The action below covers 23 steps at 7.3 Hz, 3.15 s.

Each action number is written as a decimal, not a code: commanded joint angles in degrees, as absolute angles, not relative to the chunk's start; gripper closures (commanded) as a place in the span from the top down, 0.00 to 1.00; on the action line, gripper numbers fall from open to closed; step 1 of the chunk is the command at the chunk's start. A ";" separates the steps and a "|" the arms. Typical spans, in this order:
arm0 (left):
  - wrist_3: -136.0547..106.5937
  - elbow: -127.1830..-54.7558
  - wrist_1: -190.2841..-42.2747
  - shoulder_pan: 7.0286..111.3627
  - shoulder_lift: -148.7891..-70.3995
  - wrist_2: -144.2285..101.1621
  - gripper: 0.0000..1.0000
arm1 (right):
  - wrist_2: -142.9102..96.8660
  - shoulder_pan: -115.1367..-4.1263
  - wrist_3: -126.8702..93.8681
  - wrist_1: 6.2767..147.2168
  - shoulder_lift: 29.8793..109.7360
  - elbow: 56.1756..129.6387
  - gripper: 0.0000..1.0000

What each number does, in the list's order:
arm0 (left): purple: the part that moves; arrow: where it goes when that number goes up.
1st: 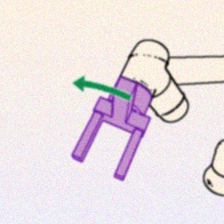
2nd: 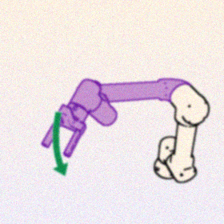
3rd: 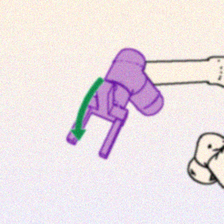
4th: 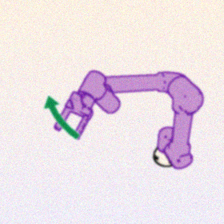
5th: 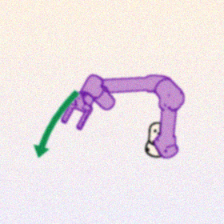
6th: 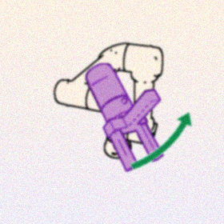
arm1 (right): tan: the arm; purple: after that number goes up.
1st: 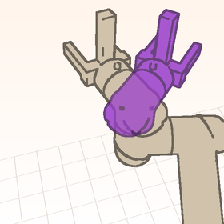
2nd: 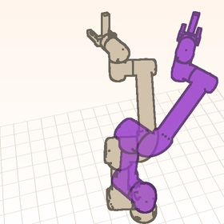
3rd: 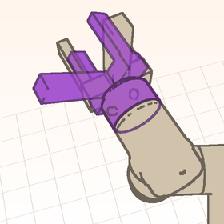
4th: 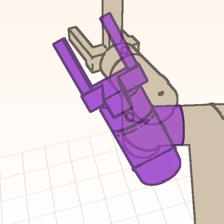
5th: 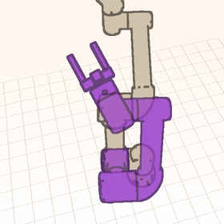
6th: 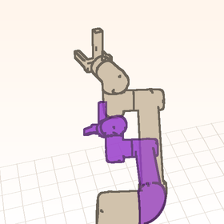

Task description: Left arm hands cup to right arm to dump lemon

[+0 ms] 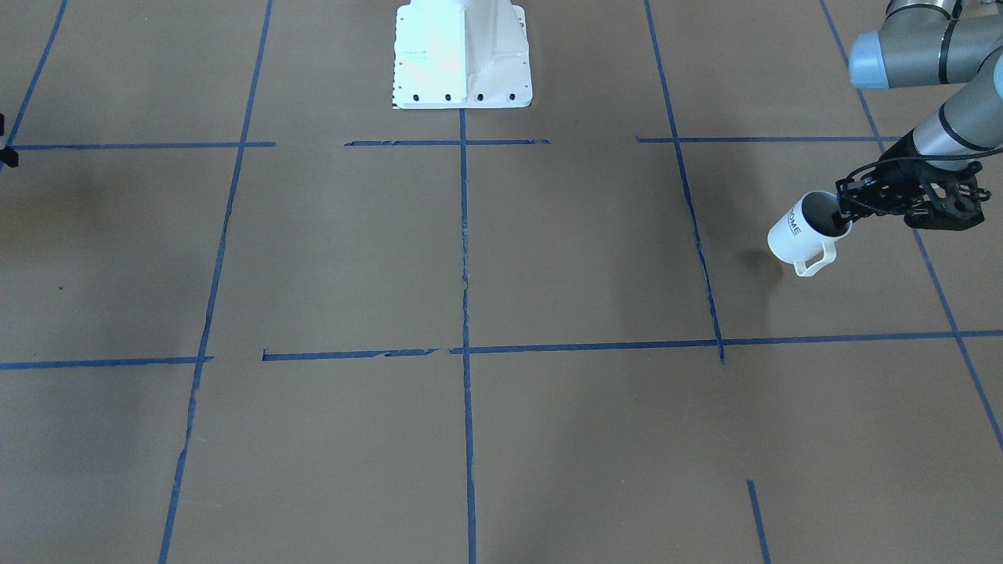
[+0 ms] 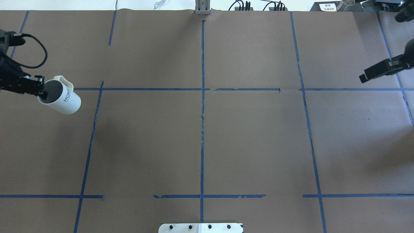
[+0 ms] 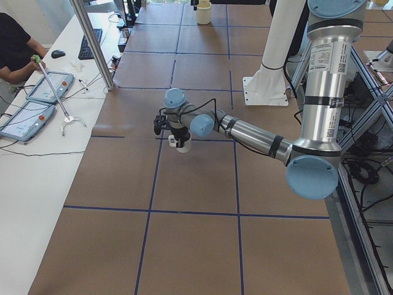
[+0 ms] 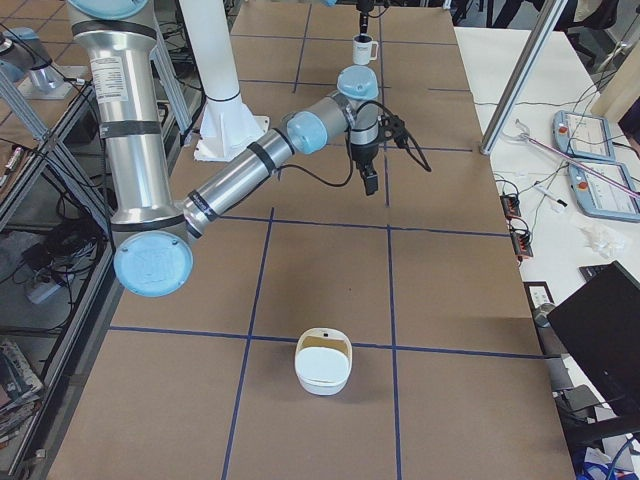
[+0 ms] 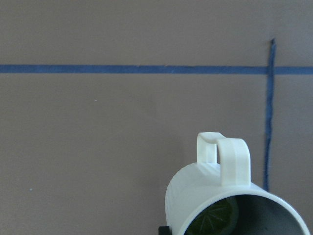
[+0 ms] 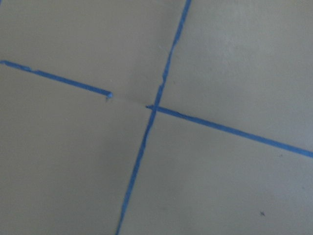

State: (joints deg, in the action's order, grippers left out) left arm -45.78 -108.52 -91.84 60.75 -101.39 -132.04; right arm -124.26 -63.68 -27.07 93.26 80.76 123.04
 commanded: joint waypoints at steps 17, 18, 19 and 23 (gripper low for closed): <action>-74.09 -82.00 -79.10 46.59 -151.70 -133.24 0.00 | -51.94 -19.51 -45.44 54.76 59.94 103.72 0.99; -74.09 -82.35 -79.10 46.50 -151.79 -133.33 0.00 | -51.94 -19.51 -45.44 54.76 59.94 103.71 0.99; -74.09 -82.61 -79.01 46.49 -151.79 -134.20 0.00 | -51.94 -19.51 -45.35 54.76 60.03 103.71 0.99; -75.49 -82.79 -78.93 46.41 -151.70 -134.38 0.00 | -51.77 -19.51 -44.91 54.93 60.12 103.36 0.99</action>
